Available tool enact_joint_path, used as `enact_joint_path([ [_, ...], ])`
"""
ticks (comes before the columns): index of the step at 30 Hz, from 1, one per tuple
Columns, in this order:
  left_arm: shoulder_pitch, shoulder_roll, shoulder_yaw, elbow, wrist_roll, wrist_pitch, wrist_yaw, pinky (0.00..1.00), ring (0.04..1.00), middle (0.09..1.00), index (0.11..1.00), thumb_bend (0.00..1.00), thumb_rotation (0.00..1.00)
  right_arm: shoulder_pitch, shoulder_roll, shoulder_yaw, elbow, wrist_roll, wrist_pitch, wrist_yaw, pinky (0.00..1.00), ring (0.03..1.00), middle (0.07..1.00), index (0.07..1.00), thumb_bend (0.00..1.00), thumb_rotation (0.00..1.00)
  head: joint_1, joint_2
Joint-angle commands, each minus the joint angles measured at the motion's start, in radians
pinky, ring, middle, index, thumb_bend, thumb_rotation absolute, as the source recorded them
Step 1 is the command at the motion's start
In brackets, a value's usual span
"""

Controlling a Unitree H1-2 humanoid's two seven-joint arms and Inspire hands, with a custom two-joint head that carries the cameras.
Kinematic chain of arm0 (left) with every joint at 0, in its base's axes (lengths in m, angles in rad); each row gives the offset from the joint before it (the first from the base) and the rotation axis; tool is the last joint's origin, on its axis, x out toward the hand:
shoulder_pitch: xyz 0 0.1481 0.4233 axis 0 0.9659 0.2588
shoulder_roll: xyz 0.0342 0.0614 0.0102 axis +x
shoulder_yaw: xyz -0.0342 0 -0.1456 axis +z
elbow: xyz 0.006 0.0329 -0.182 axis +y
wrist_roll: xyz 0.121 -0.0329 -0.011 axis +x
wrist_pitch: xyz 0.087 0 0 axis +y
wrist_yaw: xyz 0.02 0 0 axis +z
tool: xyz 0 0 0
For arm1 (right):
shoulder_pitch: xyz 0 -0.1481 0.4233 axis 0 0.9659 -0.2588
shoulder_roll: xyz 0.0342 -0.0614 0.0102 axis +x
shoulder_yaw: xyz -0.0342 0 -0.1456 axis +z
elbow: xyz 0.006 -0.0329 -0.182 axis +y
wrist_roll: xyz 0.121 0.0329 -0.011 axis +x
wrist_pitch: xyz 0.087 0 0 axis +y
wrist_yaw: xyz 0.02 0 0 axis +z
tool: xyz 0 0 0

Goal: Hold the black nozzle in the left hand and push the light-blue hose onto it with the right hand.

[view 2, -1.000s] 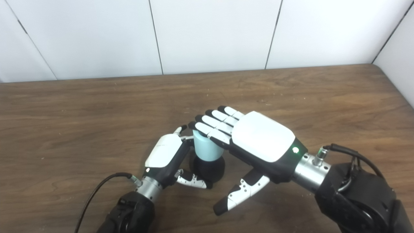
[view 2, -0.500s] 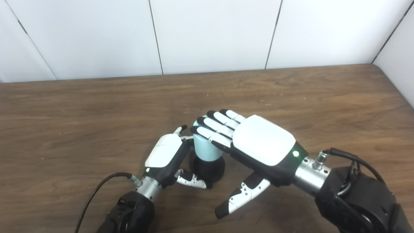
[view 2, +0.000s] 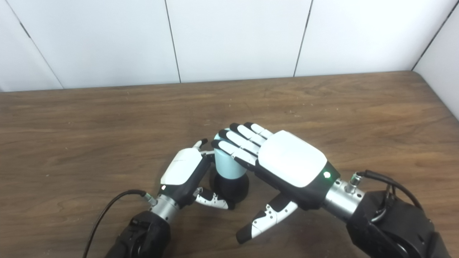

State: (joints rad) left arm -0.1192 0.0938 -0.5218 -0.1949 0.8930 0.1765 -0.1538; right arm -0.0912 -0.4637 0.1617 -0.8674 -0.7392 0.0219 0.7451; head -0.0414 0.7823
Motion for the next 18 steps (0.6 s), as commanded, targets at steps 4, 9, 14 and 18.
enact_joint_path([
  [4,0.020,0.027,-0.004,0.017,0.034,0.031,-0.050,1.00,0.645,0.448,0.509,0.52,0.00,0.041,-0.016,0.025,0.037,0.002,-0.025,0.009,1.00,1.000,1.000,0.967,0.72,1.00,-0.003,0.003],
  [9,0.019,0.026,-0.003,0.014,0.034,0.031,-0.053,1.00,0.646,0.447,0.511,0.52,0.00,0.043,-0.031,0.028,0.047,0.037,-0.010,0.009,1.00,1.000,1.000,0.968,0.71,1.00,-0.005,0.006],
  [14,0.020,0.025,-0.003,0.014,0.033,0.030,-0.054,1.00,0.646,0.446,0.511,0.52,0.00,0.049,-0.031,0.040,0.054,0.054,0.000,0.013,1.00,1.000,1.000,0.968,0.70,1.00,-0.002,0.009],
  [18,0.021,0.028,-0.003,0.014,0.031,0.027,-0.052,1.00,0.647,0.449,0.510,0.52,0.00,0.049,-0.035,0.045,0.058,0.059,0.009,0.017,1.00,1.000,0.999,0.969,0.70,1.00,-0.003,0.010],
])
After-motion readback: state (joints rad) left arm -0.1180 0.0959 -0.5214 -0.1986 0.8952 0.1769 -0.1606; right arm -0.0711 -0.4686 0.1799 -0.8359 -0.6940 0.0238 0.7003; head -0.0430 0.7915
